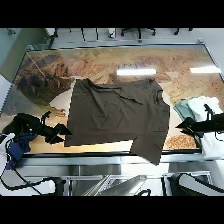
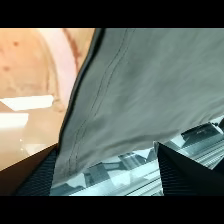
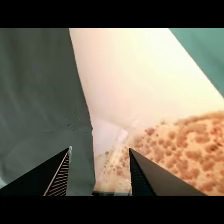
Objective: Fold the shirts.
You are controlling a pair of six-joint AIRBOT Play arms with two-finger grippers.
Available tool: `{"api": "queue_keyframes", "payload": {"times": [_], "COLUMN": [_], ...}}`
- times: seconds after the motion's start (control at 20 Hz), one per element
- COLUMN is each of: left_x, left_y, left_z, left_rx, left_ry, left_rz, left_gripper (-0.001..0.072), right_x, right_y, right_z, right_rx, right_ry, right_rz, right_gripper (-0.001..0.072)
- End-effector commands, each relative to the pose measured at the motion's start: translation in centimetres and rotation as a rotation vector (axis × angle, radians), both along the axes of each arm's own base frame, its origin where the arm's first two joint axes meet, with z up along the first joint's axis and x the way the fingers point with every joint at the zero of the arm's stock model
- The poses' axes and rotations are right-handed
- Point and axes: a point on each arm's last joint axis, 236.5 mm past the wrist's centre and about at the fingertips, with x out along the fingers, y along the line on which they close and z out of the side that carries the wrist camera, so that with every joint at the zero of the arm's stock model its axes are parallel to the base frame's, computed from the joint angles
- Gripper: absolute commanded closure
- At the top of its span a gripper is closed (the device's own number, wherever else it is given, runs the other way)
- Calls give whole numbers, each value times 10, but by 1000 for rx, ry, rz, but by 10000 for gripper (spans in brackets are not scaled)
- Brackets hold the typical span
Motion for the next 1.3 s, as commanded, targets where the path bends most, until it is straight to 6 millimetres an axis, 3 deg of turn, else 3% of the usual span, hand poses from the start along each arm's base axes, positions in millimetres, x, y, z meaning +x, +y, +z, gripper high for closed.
{"api": "queue_keyframes", "payload": {"times": [0.0,0.1,0.2,0.35,0.5,0.55,0.6,0.7,0.75,0.85,0.9,0.95,1.0,1.05,1.1,1.15,1.2,1.25], "left_x": [5,1,2,15,26,29,32,50,65,95,109,117,117,104,79,38,-8,-53], "left_y": [-8,-19,-25,-22,-20,-20,-22,-26,-30,-36,-37,-38,-38,-36,-34,-33,-33,-32], "left_z": [-8,-7,-5,2,7,10,14,34,58,129,185,253,326,409,487,561,616,657], "left_rx": [27,23,24,34,40,38,27,14,-4,-15,-5,12,43,91,134,173,215,279], "left_ry": [-37,-32,-40,-73,-100,-107,-116,-192,-277,-497,-655,-846,-1052,-1287,-1510,-1738,-1921,-2073], "left_rz": [-25,-70,-104,-99,-92,-90,-86,-67,-54,-40,-34,-20,10,66,133,198,244,280], "left_gripper": [89,340,690,692,692,692,692,693,693,693,693,693,693,693,693,693,693,693], "right_x": [2,6,16,33,37,37,39,53,65,102,117,121,112,94,64,29,-11,-47], "right_y": [10,21,24,43,68,77,88,104,107,105,101,97,96,99,107,113,122,129], "right_z": [-14,-24,-35,-39,-52,-55,-51,-20,7,104,175,249,331,406,481,542,595,632], "right_rx": [30,47,37,114,165,178,197,247,240,195,146,71,-47,-163,-287,-405,-507,-581], "right_ry": [12,22,7,-30,-4,1,-16,-79,-145,-396,-566,-743,-947,-1137,-1335,-1502,-1663,-1782], "right_rz": [14,36,40,22,47,70,110,186,224,253,245,247,264,268,257,231,191,157], "right_gripper": [276,276,276,277,286,430,685,696,697,697,698,698,698,698,698,697,697,697]}}
